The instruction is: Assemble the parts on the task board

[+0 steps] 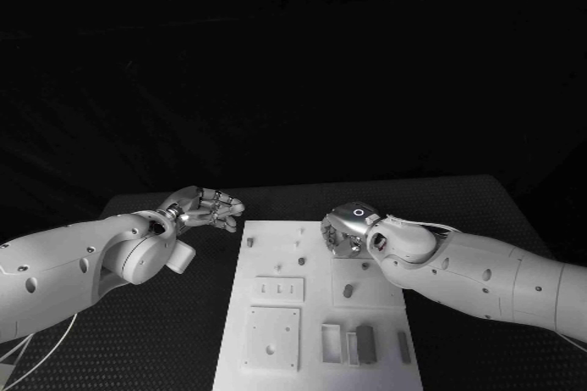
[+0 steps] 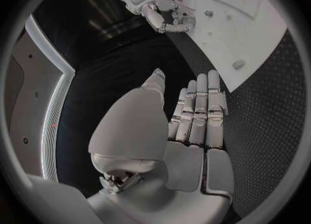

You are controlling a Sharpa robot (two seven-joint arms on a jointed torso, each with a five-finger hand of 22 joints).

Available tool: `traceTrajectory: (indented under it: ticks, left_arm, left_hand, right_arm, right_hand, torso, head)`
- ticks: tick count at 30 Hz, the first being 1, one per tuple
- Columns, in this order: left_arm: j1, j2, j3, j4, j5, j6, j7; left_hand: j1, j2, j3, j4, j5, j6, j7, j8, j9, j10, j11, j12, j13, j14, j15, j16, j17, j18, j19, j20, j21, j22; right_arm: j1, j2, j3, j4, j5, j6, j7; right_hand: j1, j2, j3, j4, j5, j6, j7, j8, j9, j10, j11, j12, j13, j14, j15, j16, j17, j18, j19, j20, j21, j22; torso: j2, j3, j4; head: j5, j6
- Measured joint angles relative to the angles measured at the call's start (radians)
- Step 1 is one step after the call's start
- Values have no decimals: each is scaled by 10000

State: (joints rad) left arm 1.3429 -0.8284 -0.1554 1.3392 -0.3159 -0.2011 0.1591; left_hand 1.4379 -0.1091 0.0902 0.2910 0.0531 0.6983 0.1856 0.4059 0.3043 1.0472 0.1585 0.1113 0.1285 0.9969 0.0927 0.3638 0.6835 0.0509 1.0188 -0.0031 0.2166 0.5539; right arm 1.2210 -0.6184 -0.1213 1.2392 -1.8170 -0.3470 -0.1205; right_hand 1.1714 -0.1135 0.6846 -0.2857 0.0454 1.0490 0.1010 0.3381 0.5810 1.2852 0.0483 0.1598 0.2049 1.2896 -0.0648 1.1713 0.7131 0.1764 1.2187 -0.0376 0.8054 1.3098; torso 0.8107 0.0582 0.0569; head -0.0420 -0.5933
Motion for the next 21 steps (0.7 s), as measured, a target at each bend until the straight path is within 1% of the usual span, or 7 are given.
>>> traceTrajectory:
  ticks: [3, 11, 15, 16, 21]
  left_arm:
    - [0, 8, 0, 1, 0, 1, 0]
    - [-1, 9, 0, 2, 1, 2, 0]
    - [-1, 9, 0, -1, 1, 2, 0]
    - [-1, 9, 0, -2, 1, 3, 0]
    - [-1, 22, 0, -7, 2, 4, 0]
  left_hand:
    - [0, 0, 0, 0, 0, 0, 0, 0, 0, 0, 0, 0, 0, 0, 0, 0, 0, 9, 0, 0, 0, 0]
    - [0, 0, 0, 0, 0, 0, 0, 0, 0, 0, 0, -38, 0, 0, 0, 0, 10, 6, 0, 0, 0, 0]
    - [0, 0, 0, 0, 0, 0, 0, 0, 0, 0, 0, -38, 0, 0, 0, 0, 10, 3, 0, 0, 0, 0]
    - [0, 0, 0, 0, 0, 0, 0, 0, 1, 0, 0, -38, 0, 0, 0, 0, 10, 2, 0, 0, 0, 0]
    - [0, 0, 0, 0, 0, 0, 0, 0, 0, 0, 0, -38, 0, 0, 0, 0, 20, -23, 0, 0, 0, 0]
  right_arm:
    - [53, 172, 11, 23, -85, -17, -104]
    - [77, 470, 3, 27, -408, -86, -376]
    - [82, 623, 3, 32, -661, -230, -552]
    - [84, 671, 3, 43, -746, -299, -614]
    - [86, 893, -5, -9, -1029, -603, -847]
  right_hand:
    - [0, 0, 0, 0, -4, 2, 1, 3, 0, 1, 0, 0, 0, 13, 12, 41, 0, -1, 15, 13, 40, 0]
    - [1, 0, 0, 0, -31, 2, 2, 4, -1, 4, 2, -1, 0, 15, 14, 41, 10, 0, 15, 14, 39, 0]
    - [1, 0, 1, -1, -39, 20, -17, 4, -1, 6, 3, -2, 0, 17, 16, 88, 20, -1, 34, 2, 77, 0]
    - [1, 0, 15, -15, -42, 50, -45, 4, 0, 49, -35, -2, 0, 30, 21, 88, 26, 0, 67, -3, 77, 0]
    - [1, -1, 31, -26, -29, 110, -25, 3, 6, 74, -43, -5, 0, 33, -44, 129, 37, -1, 86, -19, 118, 0]
  torso:
    - [0, -6, 1]
    - [8, -12, 12]
    - [9, -18, 14]
    - [10, -18, 14]
    - [11, -17, 20]
  head:
    - [0, 26]
    - [48, 90]
    - [97, 122]
    - [107, 135]
    - [151, 194]
